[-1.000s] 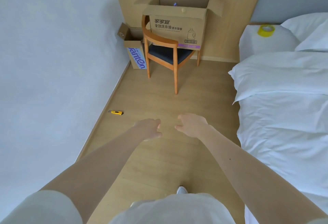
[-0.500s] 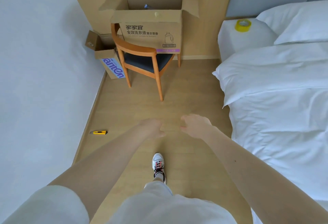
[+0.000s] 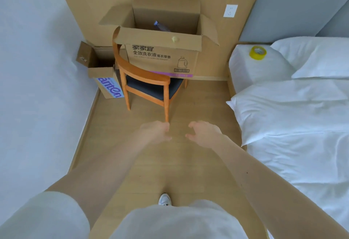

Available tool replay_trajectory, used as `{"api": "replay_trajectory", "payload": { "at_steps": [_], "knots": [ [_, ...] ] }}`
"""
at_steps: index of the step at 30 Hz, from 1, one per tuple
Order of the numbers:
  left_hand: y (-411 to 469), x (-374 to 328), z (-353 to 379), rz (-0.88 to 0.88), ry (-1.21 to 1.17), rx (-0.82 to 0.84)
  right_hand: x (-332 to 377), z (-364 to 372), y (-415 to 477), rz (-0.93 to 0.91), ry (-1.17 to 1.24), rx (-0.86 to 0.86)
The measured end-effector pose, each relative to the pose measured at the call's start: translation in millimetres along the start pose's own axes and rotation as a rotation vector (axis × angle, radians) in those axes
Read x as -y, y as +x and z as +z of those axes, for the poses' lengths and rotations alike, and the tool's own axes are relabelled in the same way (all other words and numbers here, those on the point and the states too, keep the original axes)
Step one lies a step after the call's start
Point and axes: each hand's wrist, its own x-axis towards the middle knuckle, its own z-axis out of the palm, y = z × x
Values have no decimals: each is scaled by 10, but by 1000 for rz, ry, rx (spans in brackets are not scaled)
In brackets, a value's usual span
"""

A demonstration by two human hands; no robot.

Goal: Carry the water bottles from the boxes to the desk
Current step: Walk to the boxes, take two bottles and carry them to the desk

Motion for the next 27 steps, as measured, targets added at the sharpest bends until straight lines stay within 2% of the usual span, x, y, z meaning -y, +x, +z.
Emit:
{"api": "replay_trajectory", "payload": {
  "at_steps": [8,14,21,27],
  "knots": [
    [284,665,-385,-69,-78,12,417,-462,785,-96,-29,7],
    [730,1015,-758,-147,-82,-55,508,-794,1566,-178,-45,10],
    [1375,1263,-1561,-202,-92,-105,486,-1521,2565,-273,-5,-24],
    [2106,1337,-2295,-215,-78,-251,271,-2151,3317,-325,17,-113]
  ]
}}
